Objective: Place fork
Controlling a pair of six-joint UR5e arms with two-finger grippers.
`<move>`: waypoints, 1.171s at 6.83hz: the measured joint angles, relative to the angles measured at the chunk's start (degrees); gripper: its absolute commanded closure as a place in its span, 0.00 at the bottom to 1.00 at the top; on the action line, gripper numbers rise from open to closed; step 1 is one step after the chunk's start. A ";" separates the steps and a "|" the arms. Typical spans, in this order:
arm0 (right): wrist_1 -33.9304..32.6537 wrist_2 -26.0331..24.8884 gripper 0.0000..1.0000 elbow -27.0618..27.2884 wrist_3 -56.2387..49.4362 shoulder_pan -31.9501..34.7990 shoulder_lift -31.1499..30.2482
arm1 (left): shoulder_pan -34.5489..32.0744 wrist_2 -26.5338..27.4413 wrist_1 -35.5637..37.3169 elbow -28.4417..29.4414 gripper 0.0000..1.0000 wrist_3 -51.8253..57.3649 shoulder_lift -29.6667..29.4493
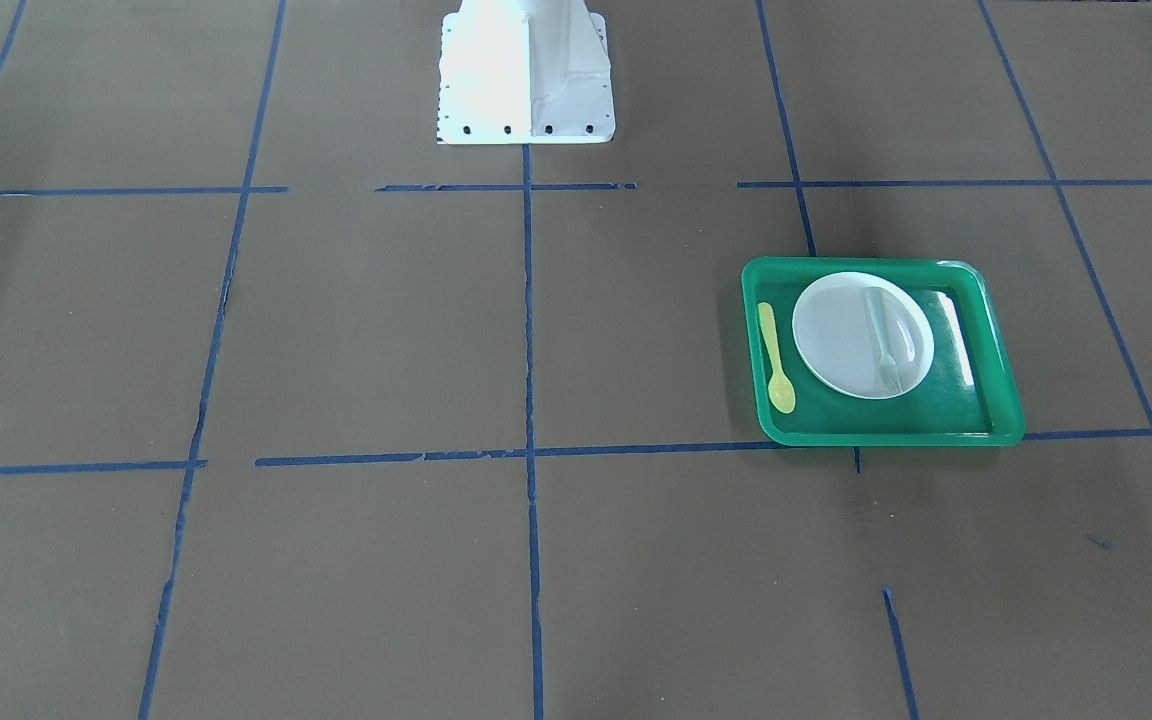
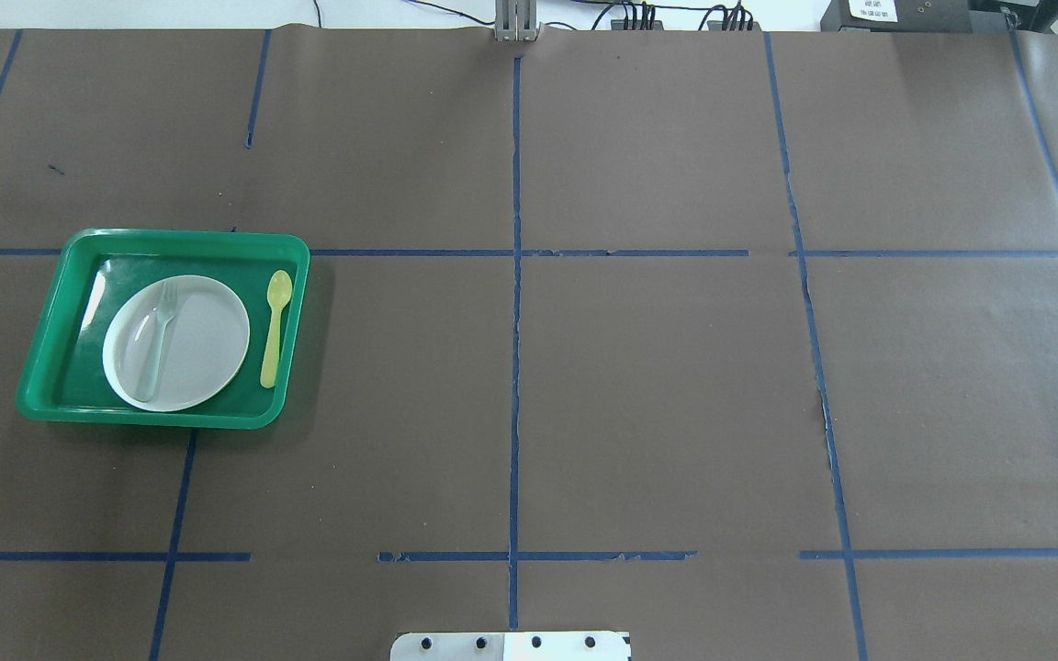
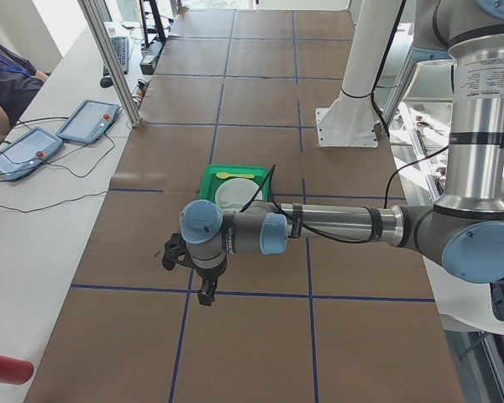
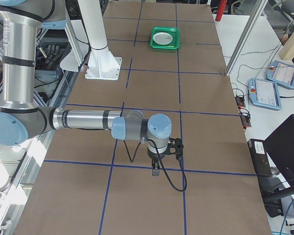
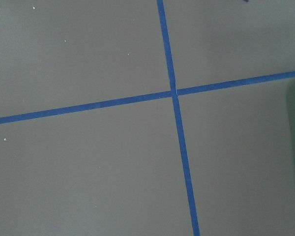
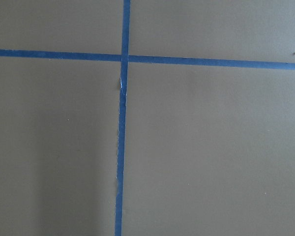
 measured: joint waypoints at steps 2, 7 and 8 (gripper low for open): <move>0.00 0.00 0.00 0.00 0.03 0.00 0.00 | 0.00 0.12 -0.06 0.01 0.00 -0.03 -0.36; 0.00 0.00 0.00 0.00 0.01 0.00 0.00 | 11.61 0.11 -0.10 -11.43 0.00 -14.86 -2.16; 0.00 0.00 0.00 0.00 -0.01 0.00 0.00 | 17.47 0.85 -0.15 -13.85 0.00 -23.22 -4.37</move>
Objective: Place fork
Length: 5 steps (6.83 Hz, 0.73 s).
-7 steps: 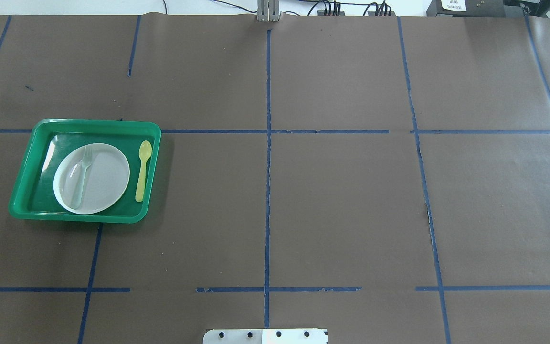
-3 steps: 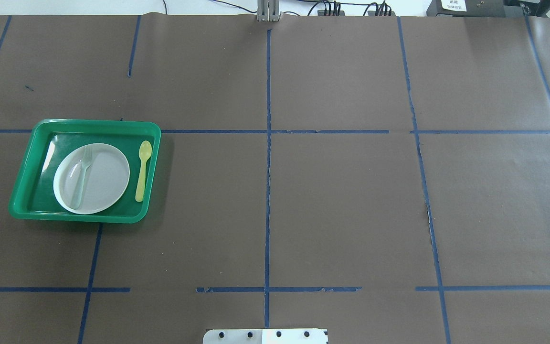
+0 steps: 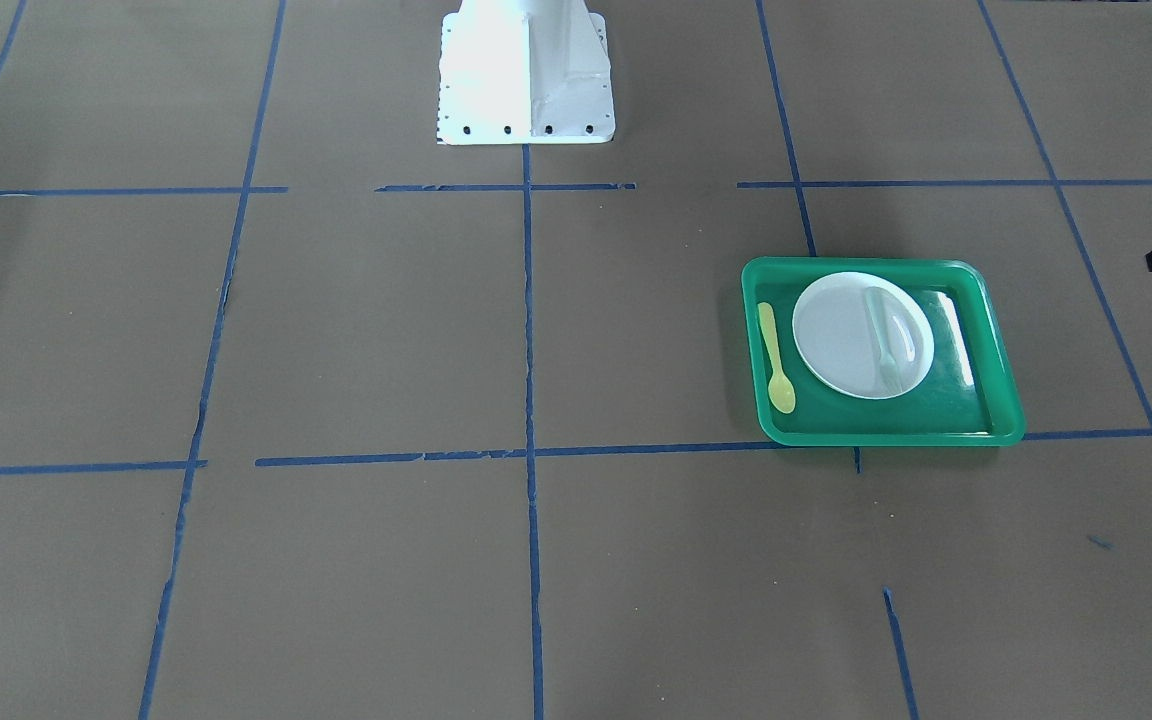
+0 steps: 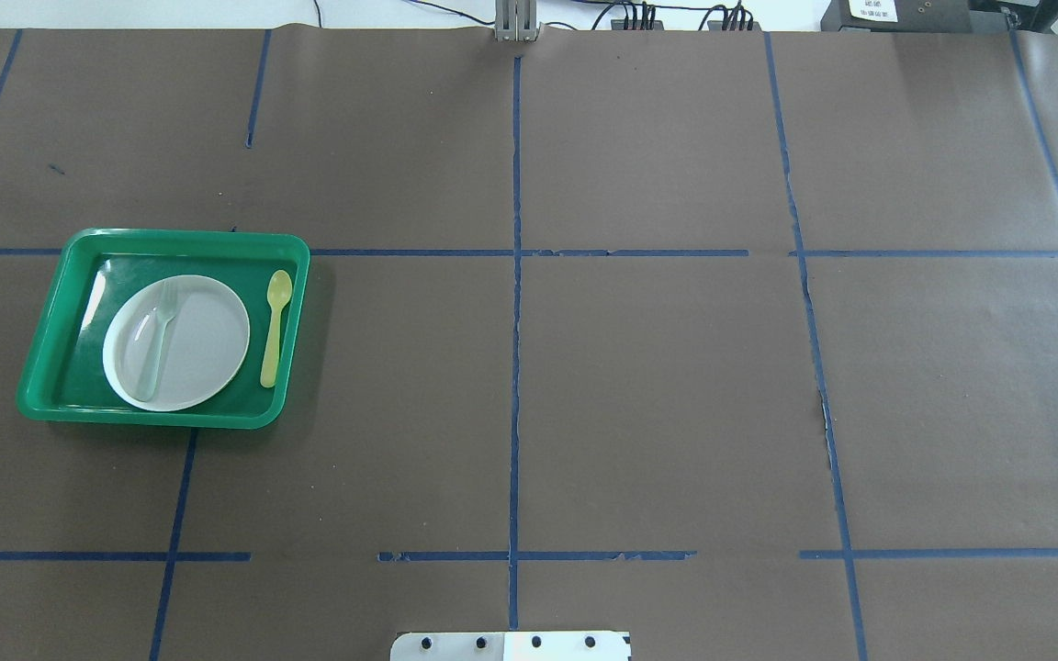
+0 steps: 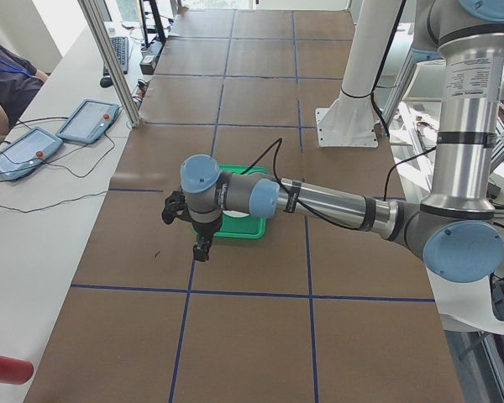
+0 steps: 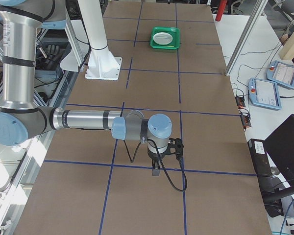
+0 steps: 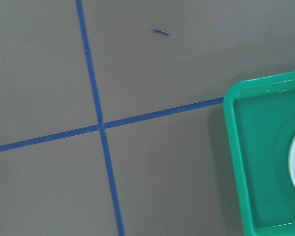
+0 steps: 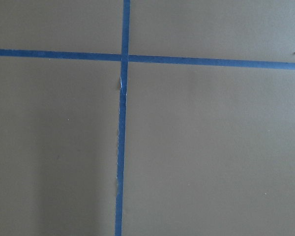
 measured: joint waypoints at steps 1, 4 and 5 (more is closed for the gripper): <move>0.00 0.00 0.00 0.00 -0.01 0.00 0.00 | 5.27 2.27 -0.02 -0.93 0.00 -7.28 -2.93; 0.00 0.00 0.00 0.00 0.00 0.00 0.00 | 14.88 7.27 -3.72 0.92 0.00 -18.24 -7.81; 0.00 0.00 0.00 0.00 0.04 0.00 0.00 | 17.42 8.90 -8.53 2.96 0.00 -23.15 -7.75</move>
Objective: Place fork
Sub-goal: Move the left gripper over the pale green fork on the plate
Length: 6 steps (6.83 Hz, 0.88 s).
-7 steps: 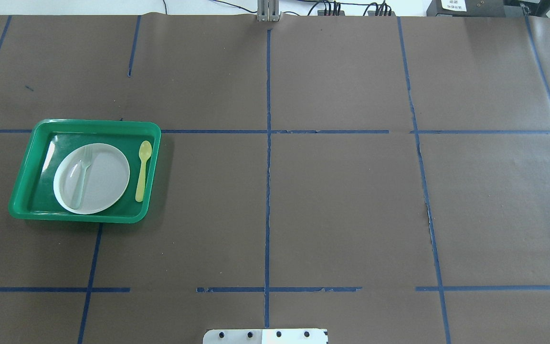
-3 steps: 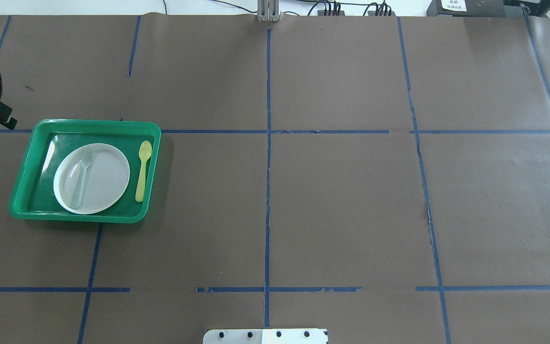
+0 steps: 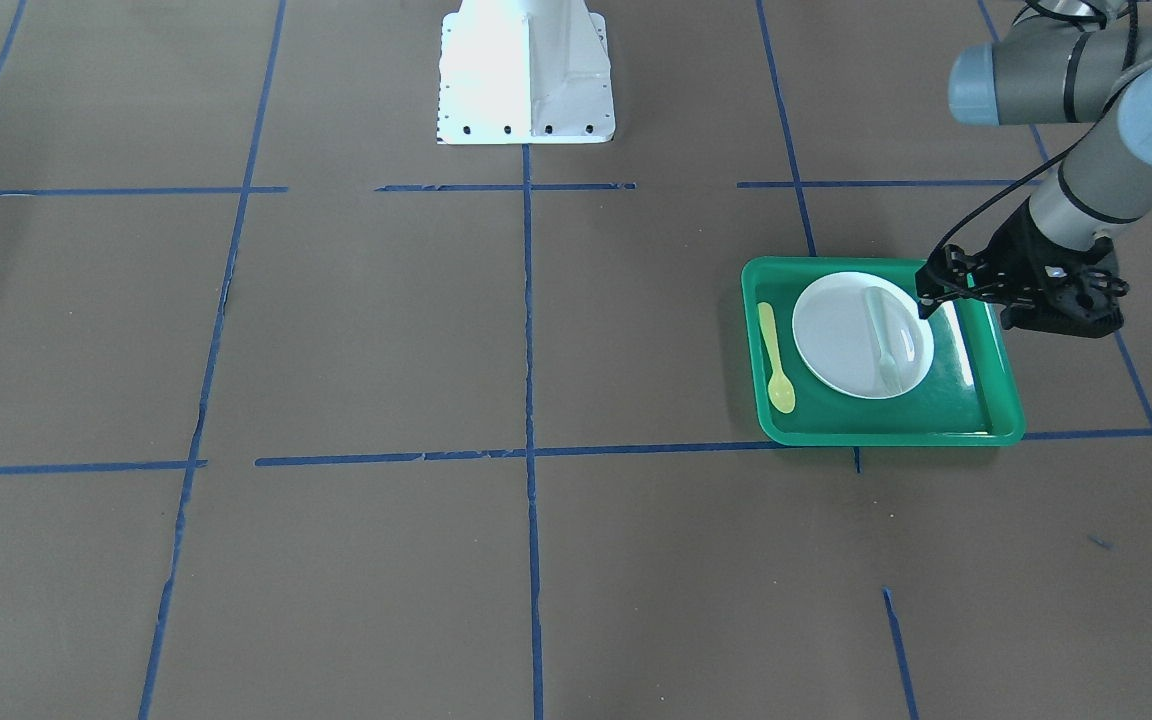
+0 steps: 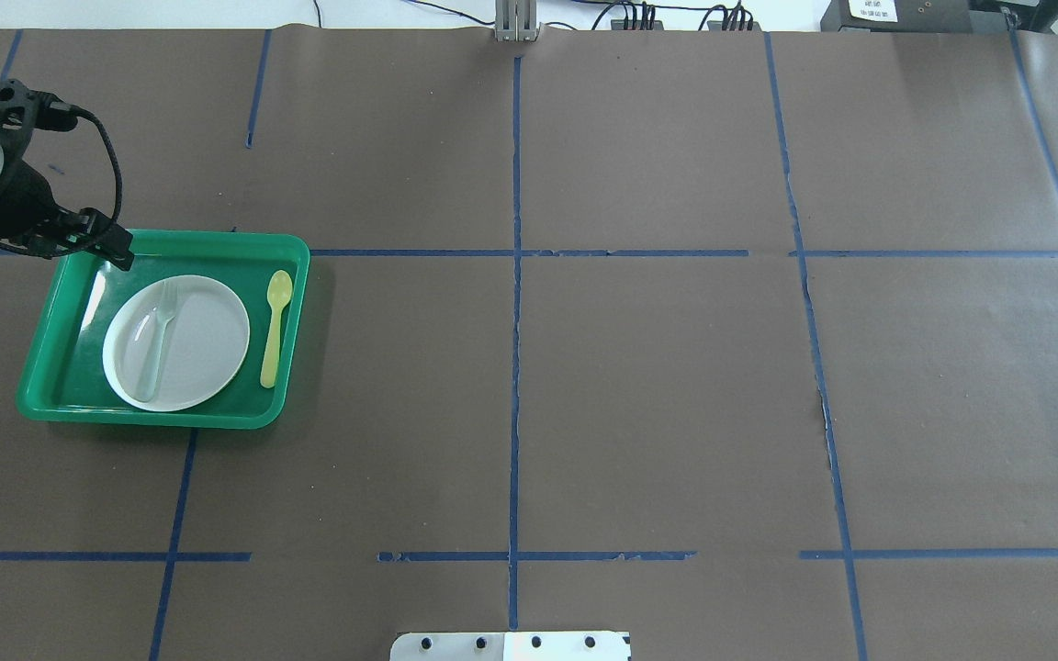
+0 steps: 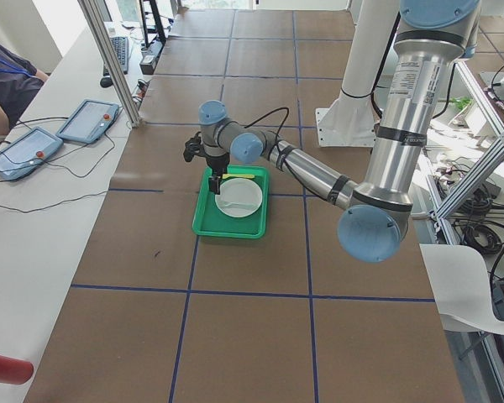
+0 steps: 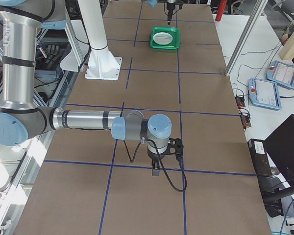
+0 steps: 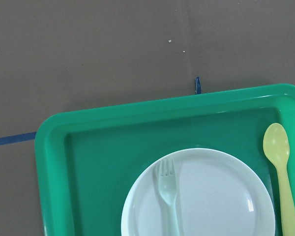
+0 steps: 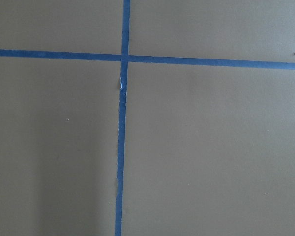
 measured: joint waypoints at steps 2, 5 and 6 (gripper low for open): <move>0.00 0.00 0.00 0.00 0.02 0.00 0.00 | 4.22 2.02 -8.86 4.81 0.10 -7.64 0.71; 0.00 0.00 0.00 0.00 0.01 0.00 0.00 | 7.32 4.17 -11.33 7.31 0.17 -10.80 1.25; 0.00 0.00 0.00 0.00 -0.04 0.00 0.00 | 7.81 4.08 -11.36 7.80 0.18 -10.95 1.36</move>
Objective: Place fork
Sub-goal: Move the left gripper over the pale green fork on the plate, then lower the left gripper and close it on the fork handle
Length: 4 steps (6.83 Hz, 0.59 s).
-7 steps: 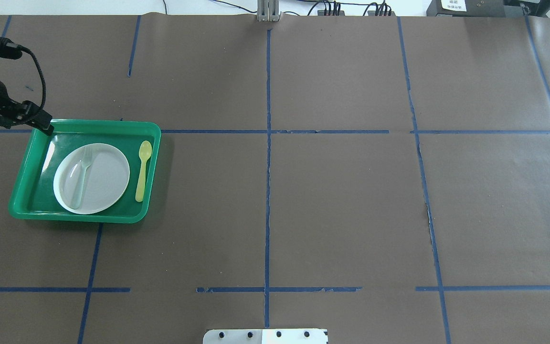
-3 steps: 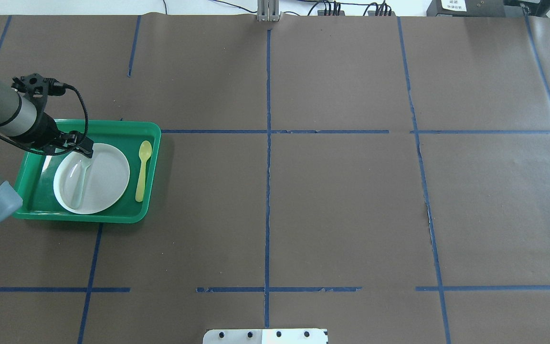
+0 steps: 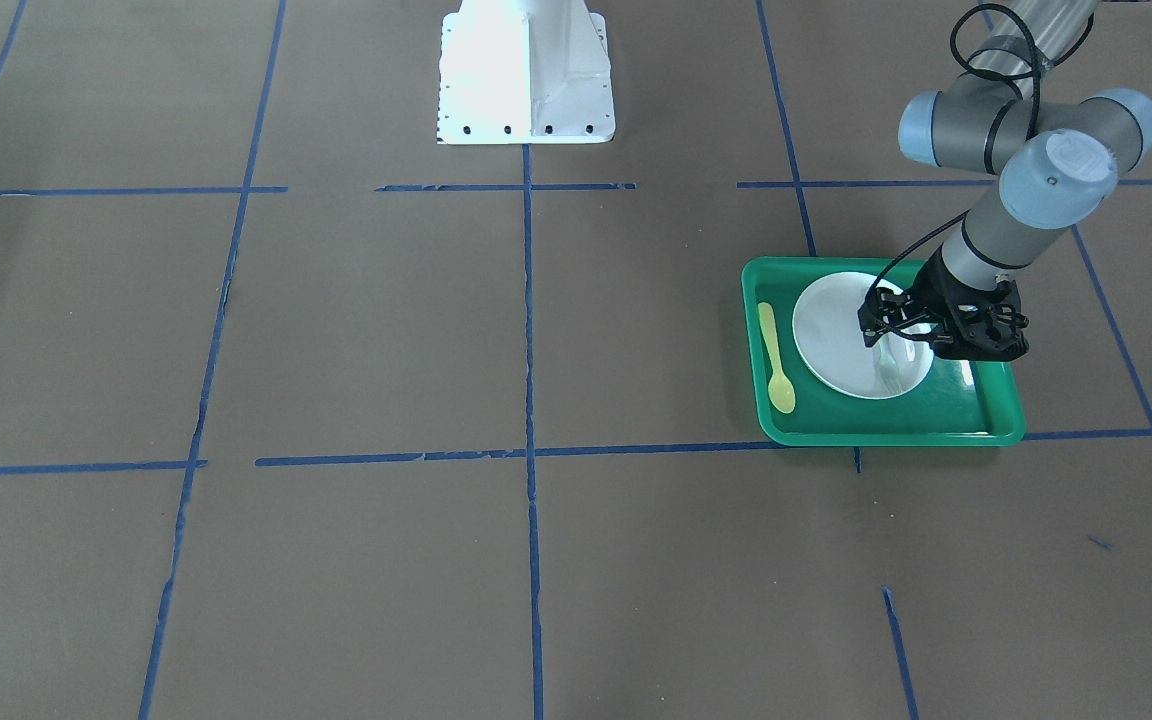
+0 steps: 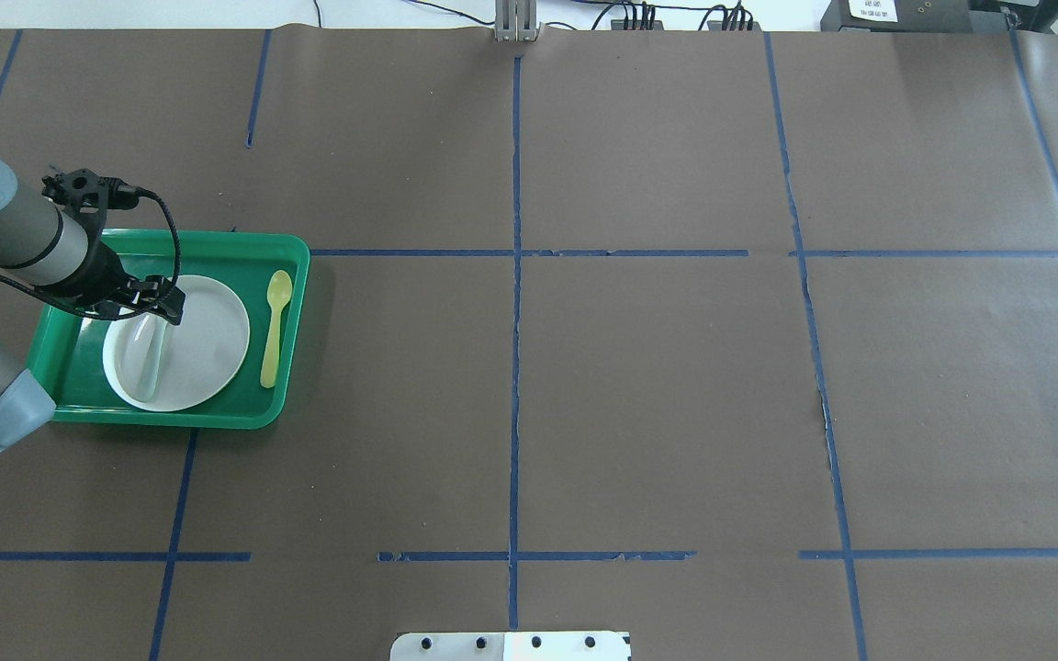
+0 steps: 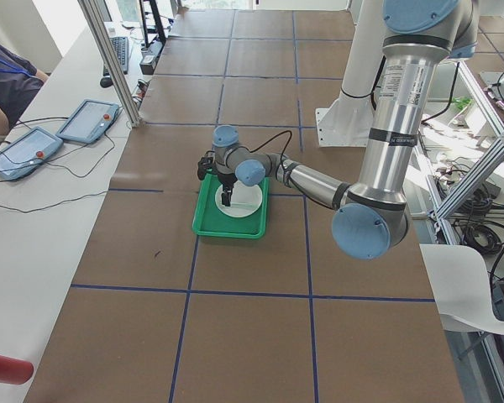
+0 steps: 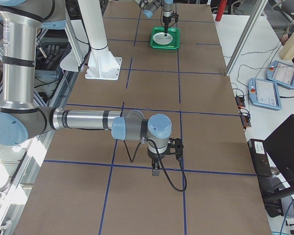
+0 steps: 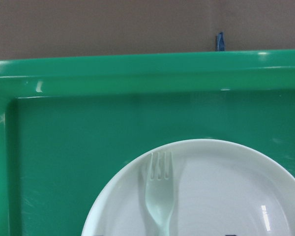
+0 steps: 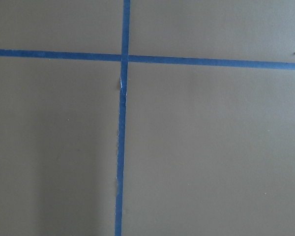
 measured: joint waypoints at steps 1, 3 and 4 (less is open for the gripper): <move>0.00 0.00 0.00 0.00 0.00 0.00 0.00 | 0.32 -0.20 0.00 0.25 0.20 -0.07 0.11; 0.00 0.00 0.00 0.00 0.00 0.00 0.00 | 0.88 -0.41 0.00 0.67 0.26 -0.20 0.20; 0.00 0.00 0.00 0.00 0.00 0.00 0.00 | 1.10 -0.47 -0.03 1.04 0.27 -0.23 0.21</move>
